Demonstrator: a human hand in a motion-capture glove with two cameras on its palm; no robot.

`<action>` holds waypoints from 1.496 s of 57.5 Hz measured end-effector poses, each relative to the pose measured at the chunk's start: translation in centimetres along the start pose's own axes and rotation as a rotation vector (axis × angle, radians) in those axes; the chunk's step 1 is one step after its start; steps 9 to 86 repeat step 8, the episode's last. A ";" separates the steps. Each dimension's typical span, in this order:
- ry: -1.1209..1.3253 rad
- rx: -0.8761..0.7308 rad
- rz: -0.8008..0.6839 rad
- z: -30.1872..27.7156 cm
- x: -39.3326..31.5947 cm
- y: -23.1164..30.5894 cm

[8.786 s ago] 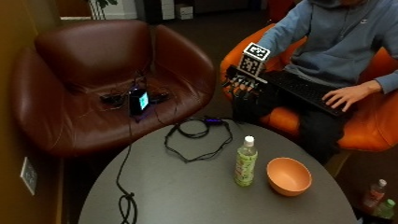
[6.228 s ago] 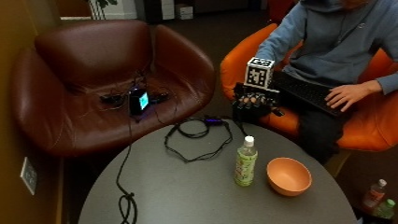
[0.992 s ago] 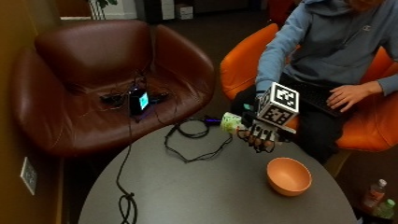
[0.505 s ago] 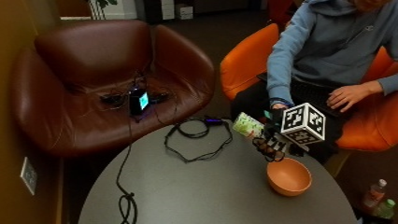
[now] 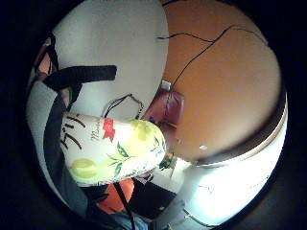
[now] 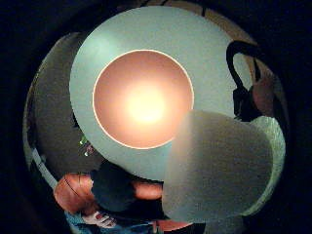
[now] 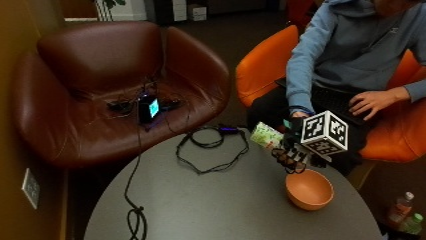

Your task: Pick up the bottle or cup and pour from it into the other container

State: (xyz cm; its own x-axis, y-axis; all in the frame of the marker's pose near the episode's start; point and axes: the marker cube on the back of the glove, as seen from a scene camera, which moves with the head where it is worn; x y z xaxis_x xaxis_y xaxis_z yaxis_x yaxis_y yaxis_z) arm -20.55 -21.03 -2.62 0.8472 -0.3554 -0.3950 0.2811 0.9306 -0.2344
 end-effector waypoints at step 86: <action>-0.032 0.010 0.003 0.1 0.0 0.1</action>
